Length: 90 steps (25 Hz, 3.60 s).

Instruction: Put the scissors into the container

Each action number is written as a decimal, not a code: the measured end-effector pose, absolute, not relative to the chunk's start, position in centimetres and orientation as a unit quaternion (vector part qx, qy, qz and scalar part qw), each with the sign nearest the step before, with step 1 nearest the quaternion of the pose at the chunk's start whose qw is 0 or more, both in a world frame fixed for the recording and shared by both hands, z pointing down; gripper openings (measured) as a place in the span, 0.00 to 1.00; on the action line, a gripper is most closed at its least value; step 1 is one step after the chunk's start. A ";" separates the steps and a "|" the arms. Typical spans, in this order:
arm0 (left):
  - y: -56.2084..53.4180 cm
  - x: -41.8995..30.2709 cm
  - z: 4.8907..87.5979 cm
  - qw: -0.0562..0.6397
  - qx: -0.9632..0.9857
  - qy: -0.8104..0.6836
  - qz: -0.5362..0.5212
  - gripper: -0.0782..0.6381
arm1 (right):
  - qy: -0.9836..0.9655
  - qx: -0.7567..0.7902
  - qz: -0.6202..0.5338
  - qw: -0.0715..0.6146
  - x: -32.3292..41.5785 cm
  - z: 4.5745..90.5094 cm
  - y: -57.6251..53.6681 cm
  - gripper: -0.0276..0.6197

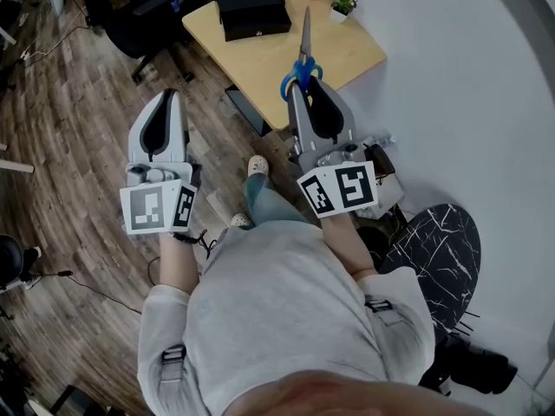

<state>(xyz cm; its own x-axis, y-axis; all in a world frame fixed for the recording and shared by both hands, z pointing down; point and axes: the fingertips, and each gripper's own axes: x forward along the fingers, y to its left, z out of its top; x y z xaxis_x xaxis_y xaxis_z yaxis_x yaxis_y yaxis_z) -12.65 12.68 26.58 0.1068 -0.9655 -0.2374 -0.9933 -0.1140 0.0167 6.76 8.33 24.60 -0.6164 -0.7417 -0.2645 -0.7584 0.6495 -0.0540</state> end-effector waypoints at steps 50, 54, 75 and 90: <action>-25.7 -19.7 29.4 0.036 -0.759 0.648 0.056 0.22 | 0.936 -0.331 0.099 -0.068 -3.2 33.0 -28.9 0.17; -28.1 -21.0 30.4 0.025 -0.768 0.638 0.051 0.22 | 0.934 -0.314 0.106 -0.136 -4.4 36.5 -30.3 0.17; -34.3 -26.4 36.1 -0.036 -0.788 0.613 0.041 0.22 | 0.860 -0.170 0.185 -0.445 -4.7 54.9 -34.7 0.17; -36.9 -30.7 37.8 -0.051 -0.786 0.614 0.042 0.22 | 0.788 -0.052 0.203 -0.578 -4.9 62.0 -36.7 0.17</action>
<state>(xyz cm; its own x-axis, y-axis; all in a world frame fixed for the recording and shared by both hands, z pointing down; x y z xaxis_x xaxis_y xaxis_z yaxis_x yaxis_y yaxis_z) -30.71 -36.87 37.77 0.2422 -0.9702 -0.0032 -0.9617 -0.2405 0.1316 -4.87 -36.65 61.99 -0.3256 -0.3166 0.8909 0.1535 0.9121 0.3802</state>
